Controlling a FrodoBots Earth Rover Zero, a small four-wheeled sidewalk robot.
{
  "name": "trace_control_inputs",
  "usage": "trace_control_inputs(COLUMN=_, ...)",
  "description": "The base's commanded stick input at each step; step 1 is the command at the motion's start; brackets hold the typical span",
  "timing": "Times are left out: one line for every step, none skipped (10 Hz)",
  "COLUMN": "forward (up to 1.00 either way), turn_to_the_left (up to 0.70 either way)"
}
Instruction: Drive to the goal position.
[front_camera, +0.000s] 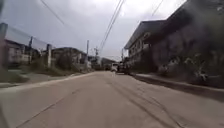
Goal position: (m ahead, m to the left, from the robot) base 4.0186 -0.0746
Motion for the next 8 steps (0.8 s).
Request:
trace_control_inputs(forward=0.5, turn_to_the_left=0.0)
trace_control_inputs(forward=0.5, turn_to_the_left=0.0)
trace_control_inputs(forward=0.5, turn_to_the_left=0.0)
trace_control_inputs(forward=0.5, turn_to_the_left=0.0)
trace_control_inputs(forward=0.5, turn_to_the_left=0.0)
trace_control_inputs(forward=0.5, turn_to_the_left=0.0)
trace_control_inputs(forward=0.5, turn_to_the_left=0.0)
trace_control_inputs(forward=0.5, turn_to_the_left=0.0)
